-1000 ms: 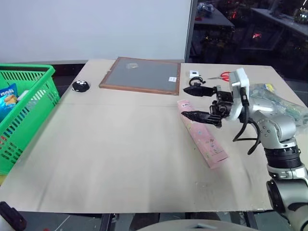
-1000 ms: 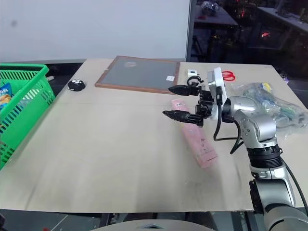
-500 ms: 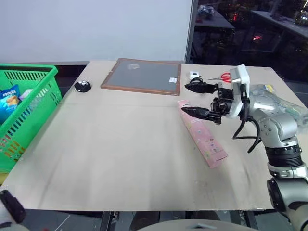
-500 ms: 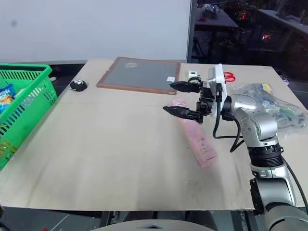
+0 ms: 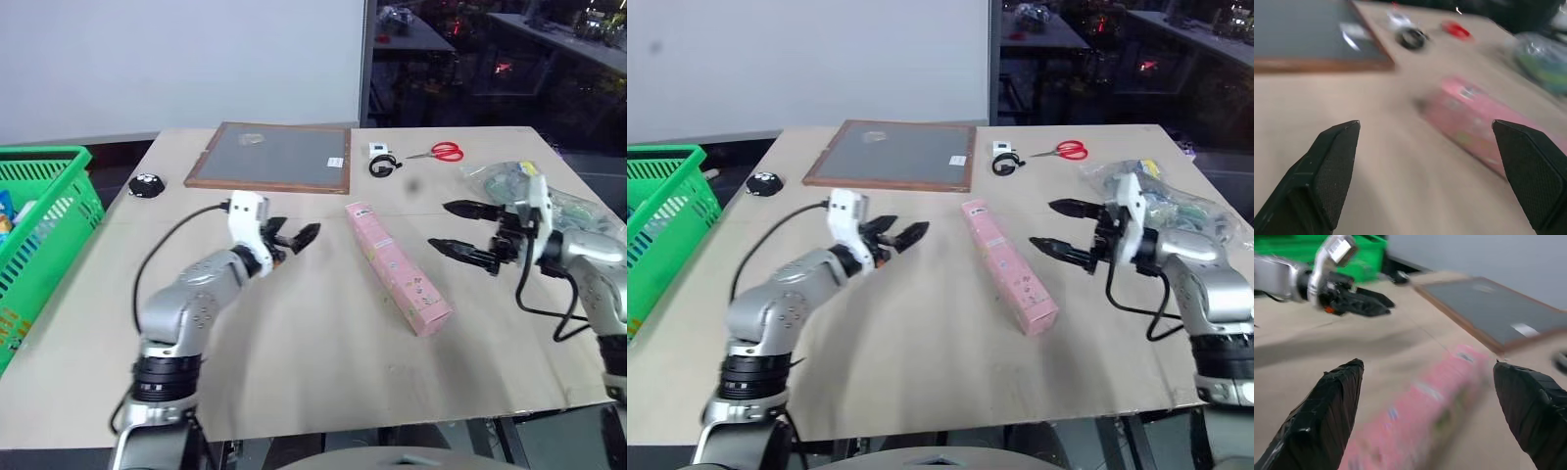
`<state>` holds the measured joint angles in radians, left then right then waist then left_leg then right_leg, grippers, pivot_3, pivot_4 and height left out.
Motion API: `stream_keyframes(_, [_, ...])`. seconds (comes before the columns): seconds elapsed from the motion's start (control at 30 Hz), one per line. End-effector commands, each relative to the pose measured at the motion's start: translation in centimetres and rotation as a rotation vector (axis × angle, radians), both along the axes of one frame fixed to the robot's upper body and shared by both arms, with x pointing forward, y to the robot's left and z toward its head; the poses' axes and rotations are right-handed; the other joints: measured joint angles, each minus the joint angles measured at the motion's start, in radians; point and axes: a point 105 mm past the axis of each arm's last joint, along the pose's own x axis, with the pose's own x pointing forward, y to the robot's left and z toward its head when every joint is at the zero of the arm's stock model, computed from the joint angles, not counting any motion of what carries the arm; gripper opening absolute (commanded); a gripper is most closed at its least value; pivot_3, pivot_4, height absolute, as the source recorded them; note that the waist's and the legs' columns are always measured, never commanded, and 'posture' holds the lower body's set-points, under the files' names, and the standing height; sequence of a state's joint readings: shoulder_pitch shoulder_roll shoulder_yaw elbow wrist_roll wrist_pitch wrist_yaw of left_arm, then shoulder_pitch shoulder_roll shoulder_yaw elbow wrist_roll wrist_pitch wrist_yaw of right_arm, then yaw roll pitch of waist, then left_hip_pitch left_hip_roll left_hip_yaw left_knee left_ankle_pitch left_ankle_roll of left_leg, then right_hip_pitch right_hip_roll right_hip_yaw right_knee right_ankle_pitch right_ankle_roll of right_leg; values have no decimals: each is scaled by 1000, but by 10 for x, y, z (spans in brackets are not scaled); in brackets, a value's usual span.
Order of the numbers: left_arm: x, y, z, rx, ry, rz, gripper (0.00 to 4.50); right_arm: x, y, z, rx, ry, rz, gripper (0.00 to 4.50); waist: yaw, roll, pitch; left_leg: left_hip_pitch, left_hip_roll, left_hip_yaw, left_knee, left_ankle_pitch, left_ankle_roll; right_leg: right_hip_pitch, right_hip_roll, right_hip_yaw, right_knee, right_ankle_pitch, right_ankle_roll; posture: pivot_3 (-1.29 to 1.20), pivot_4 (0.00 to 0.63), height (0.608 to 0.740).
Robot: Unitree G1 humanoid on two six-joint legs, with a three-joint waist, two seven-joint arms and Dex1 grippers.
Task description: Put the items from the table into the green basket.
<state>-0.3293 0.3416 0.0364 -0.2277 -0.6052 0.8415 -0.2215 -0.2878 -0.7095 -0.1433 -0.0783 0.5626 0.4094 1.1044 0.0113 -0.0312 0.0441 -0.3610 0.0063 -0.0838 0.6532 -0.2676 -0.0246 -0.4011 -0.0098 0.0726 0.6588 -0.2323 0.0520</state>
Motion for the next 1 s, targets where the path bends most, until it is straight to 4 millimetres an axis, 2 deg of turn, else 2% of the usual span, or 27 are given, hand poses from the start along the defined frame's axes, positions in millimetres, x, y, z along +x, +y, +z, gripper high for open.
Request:
stream_keyframes(0.03, [6, -14, 1, 39, 19, 9, 4443, -11, -8, 15, -6, -70, -42, 4500, -15, 1, 0, 0, 0, 1, 0, 0, 0, 0, 1, 1, 0, 0, 0, -27, 0, 740])
stream_keyframes(0.13, [12, -16, -4, 28, 65, 48, 4443, -22, -20, 12, -16, -64, -116, 4500, -28, 3, 0, 1, 0, 1, 1, 0, 0, 0, 3, 3, 0, 0, 0, -78, 0, 740])
stream_keyframes(0.33, [15, -41, -6, -33, 115, 23, 4443, -45, -37, 6, -13, -44, -239, 4500, -63, 6, -2, 1, -1, 3, 4, 0, 0, 4, 3, 6, -3, -3, 4, -151, 0, 740])
stream_keyframes(0.53, [22, -58, -20, -64, 231, 74, 4443, -60, -39, 4, -17, -39, -282, 4500, -115, 7, -3, 1, -1, 4, 5, 0, 0, 5, 3, 6, -4, -3, 5, -228, 0, 740])
stream_keyframes(0.7, [26, -68, -30, -20, 316, 119, 4443, -68, -39, 0, -11, -33, -311, 4500, -161, 8, -3, 1, -1, 4, 5, 0, 0, 6, 3, 7, -4, -3, 5, -262, 0, 740])
stream_keyframes(0.87, [31, -83, -32, 33, 365, 137, 4443, -72, -37, -1, -4, -32, -325, 4500, -175, 11, -5, 2, -2, 3, 5, 0, 0, 9, 3, 8, -7, -5, 3, -276, 0, 740])
stream_keyframes(1.0, [33, -86, -37, 83, 398, 178, 4443, -73, -37, 0, -1, -36, -332, 4500, -190, 13, -7, 1, -4, 0, 6, 0, 0, 12, 3, 8, -14, -5, 3, -295, 0, 740])
